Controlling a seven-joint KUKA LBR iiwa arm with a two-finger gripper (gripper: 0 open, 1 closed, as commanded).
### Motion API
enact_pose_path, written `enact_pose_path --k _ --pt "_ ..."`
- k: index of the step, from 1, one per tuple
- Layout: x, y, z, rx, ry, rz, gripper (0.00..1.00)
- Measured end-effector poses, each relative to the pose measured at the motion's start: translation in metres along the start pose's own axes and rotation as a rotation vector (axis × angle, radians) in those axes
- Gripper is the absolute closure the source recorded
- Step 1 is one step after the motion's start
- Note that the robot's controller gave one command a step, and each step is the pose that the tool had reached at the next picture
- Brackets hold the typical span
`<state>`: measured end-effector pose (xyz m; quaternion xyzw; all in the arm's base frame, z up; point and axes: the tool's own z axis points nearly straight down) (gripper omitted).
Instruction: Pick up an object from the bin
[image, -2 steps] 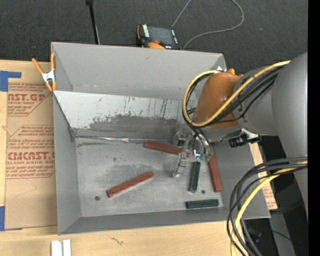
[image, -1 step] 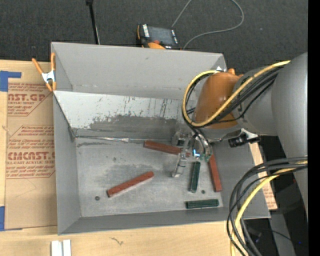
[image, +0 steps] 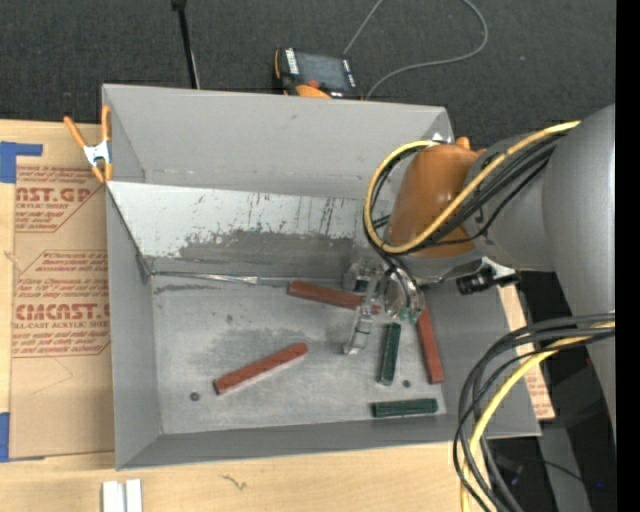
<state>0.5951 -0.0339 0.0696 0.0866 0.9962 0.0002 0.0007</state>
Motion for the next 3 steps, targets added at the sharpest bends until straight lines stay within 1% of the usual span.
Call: enact_pose_path --k 1,2,3 --pt "0.000 0.000 0.000 0.000 0.000 0.000 0.00" --pt "0.000 0.000 0.000 0.000 -0.001 0.000 1.00" --pt "-0.003 0.001 -0.117 -0.002 -0.008 -0.001 1.00"
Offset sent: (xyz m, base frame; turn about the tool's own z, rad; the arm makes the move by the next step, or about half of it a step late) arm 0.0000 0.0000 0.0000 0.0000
